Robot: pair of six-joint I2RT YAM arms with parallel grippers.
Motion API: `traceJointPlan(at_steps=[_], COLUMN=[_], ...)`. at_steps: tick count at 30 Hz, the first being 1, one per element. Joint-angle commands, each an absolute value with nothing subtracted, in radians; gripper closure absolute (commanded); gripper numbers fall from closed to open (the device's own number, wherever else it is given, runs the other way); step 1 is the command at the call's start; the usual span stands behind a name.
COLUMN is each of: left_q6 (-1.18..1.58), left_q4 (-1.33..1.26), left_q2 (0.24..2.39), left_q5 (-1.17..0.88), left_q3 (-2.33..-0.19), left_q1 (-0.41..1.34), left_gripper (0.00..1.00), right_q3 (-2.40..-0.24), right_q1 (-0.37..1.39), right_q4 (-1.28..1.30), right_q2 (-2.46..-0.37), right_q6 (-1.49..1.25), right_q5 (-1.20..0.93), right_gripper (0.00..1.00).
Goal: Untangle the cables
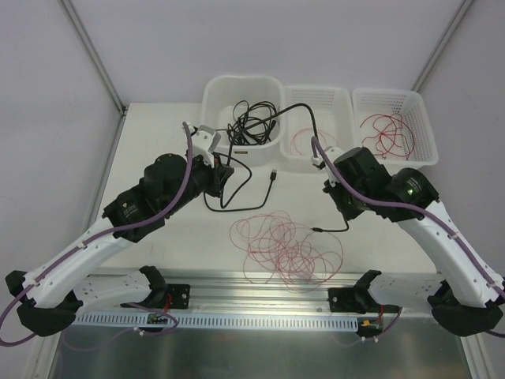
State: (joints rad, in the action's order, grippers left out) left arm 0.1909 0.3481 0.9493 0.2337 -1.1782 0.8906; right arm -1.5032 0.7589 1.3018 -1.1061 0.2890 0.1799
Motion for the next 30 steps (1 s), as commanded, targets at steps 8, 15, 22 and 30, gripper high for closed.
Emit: traceJointPlan(at_steps=[8, 15, 22, 30], left_q6=[0.161, 0.149, 0.187, 0.178], left_q4=[0.282, 0.233, 0.129, -0.026], left_q2=[0.948, 0.969, 0.983, 0.959], left_q5=[0.143, -0.026, -0.115, 0.026], left_q3=[-1.177, -1.177, -1.137, -1.100], left_q1=[0.899, 0.897, 0.897, 0.897], left_gripper=[1.00, 0.96, 0.93, 1.00], right_q3=[-1.536, -1.408, -1.227, -1.097], right_q1=[0.756, 0.738, 0.735, 0.738], right_q4=[1.202, 0.847, 0.473, 0.279], right_q2=[-0.985, -0.926, -0.992, -1.092], right_q6=[0.299, 0.245, 0.175, 0.132], right_q5=[0.070, -0.214, -0.507, -0.595], right_gripper=[0.99, 0.99, 0.99, 0.99])
